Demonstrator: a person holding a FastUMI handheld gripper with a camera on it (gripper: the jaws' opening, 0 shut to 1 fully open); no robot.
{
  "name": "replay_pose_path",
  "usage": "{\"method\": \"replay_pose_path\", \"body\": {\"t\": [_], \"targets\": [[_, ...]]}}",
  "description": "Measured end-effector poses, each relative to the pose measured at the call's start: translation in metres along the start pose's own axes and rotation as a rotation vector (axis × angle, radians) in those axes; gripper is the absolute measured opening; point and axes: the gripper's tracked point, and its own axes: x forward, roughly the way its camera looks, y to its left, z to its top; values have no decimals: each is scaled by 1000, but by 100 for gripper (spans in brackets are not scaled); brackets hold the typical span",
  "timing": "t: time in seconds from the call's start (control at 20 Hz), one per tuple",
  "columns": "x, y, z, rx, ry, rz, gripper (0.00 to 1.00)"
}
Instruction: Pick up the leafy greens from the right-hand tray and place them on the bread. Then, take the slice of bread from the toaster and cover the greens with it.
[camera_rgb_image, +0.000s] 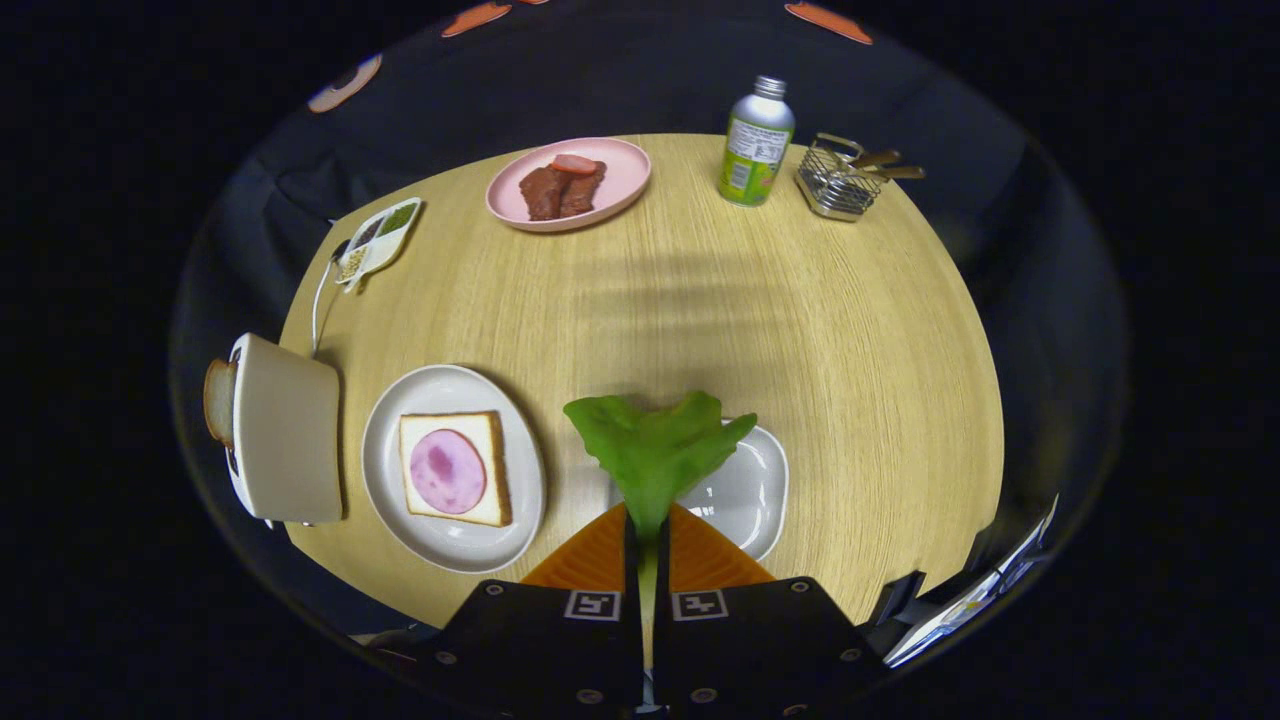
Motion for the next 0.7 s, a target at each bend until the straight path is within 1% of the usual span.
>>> {"method": "replay_pose_path", "body": {"t": [0.25, 0.5, 0.7], "targets": [[-9, 56, -1, -72, -11, 43, 5], [0, 108, -2, -127, 0, 84, 4], [8, 134, -3, -162, 14, 97, 5]]}}
